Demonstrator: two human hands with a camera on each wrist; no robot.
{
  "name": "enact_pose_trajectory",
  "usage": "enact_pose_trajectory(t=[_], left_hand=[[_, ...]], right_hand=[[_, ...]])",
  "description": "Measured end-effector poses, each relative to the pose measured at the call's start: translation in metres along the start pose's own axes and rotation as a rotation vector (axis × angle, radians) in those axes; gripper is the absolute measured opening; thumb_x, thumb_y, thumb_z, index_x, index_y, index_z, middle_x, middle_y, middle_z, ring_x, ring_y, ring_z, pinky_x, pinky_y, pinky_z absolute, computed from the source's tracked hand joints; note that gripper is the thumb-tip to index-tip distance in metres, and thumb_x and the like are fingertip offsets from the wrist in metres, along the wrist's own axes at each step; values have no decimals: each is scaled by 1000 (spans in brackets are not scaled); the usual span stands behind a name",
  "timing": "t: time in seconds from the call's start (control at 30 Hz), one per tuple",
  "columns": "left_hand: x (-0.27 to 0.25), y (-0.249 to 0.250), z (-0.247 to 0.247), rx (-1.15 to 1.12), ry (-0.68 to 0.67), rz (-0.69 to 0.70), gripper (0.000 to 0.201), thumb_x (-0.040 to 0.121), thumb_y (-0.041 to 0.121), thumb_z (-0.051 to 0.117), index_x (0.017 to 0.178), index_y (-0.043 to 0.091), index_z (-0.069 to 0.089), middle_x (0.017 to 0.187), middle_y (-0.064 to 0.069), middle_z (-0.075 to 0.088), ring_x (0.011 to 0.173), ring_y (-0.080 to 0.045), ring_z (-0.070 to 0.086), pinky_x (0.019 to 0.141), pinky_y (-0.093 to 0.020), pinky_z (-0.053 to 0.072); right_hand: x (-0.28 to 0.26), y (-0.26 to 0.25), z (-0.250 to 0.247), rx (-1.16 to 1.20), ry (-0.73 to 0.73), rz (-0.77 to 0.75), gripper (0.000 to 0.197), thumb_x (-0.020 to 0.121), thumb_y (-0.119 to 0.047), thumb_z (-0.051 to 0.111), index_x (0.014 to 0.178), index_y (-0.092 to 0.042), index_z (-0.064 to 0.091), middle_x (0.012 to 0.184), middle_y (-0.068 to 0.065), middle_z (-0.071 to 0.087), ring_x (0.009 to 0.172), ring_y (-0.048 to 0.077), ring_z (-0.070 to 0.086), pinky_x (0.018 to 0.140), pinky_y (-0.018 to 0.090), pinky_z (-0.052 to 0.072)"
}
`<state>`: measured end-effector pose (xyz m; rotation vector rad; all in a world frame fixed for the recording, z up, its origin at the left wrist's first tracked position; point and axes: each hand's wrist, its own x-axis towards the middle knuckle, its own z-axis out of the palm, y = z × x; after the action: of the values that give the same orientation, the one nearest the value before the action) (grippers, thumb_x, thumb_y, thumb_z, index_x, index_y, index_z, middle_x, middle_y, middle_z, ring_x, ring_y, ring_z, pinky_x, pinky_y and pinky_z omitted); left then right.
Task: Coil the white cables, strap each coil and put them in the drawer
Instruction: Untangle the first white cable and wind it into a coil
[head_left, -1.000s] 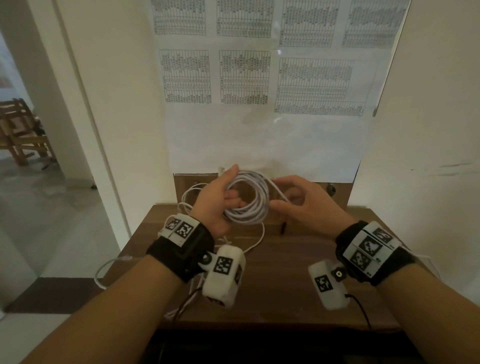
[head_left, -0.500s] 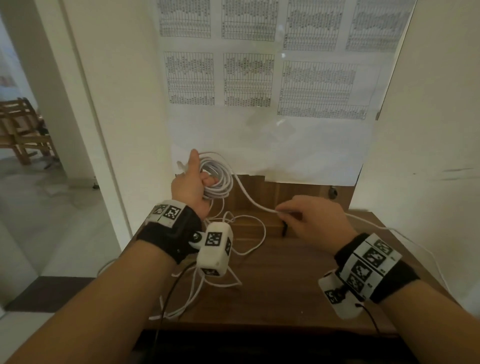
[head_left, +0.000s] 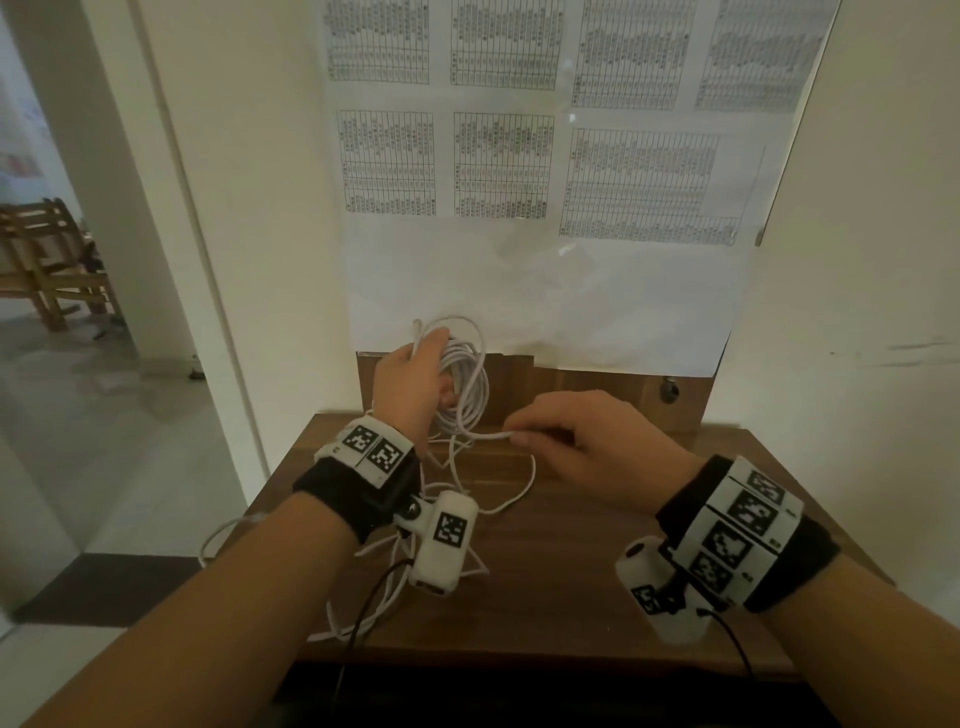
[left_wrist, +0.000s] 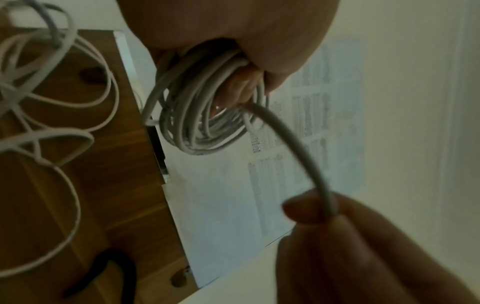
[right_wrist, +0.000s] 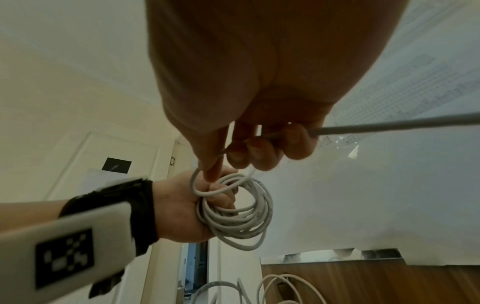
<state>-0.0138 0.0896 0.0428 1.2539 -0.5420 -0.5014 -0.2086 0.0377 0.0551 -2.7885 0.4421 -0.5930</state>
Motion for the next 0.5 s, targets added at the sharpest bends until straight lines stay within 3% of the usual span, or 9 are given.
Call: enact_pose_trajectory(t=[0.1, 0.23, 0.33, 0.4, 0.5], left_hand=[[1, 0, -5, -41, -25, -34, 39, 93, 43, 67, 66, 17, 56, 42, 7, 42, 43, -13, 38, 46, -25, 35], [10, -1, -18, -330, -92, -273, 55, 82, 75, 59, 66, 23, 52, 46, 7, 37, 40, -10, 35, 46, -24, 35], [17, 0, -23, -448, -14, -311, 45, 95, 56, 56, 67, 23, 46, 43, 7, 32, 36, -9, 29, 39, -20, 31], [17, 3, -25, -477, -35, -340, 42, 95, 45, 61, 64, 23, 41, 42, 7, 27, 35, -9, 25, 39, -20, 29], [14, 5, -25, -568, -175, -422, 50, 91, 52, 65, 62, 25, 34, 44, 8, 21, 35, -8, 22, 39, -20, 30]], right_hand=[[-1, 2, -1, -1, 7, 17, 25, 102, -36, 52, 118, -31, 70, 92, -29, 58, 88, -4, 54, 85, 32, 53], [-7, 16, 0, -40, 10, 113, 22, 100, -38, 52, 113, -34, 70, 88, -28, 58, 86, 0, 57, 84, 38, 55], [-10, 31, -3, -72, 40, 239, 20, 98, -39, 54, 110, -37, 70, 95, -22, 65, 90, 3, 61, 84, 37, 56], [-11, 42, -4, -84, 47, 327, 19, 98, -39, 54, 109, -39, 70, 99, -20, 67, 91, 3, 62, 83, 36, 57], [-12, 55, 0, -79, 113, 407, 19, 98, -40, 54, 108, -40, 70, 101, -19, 69, 95, 6, 63, 83, 39, 58]])
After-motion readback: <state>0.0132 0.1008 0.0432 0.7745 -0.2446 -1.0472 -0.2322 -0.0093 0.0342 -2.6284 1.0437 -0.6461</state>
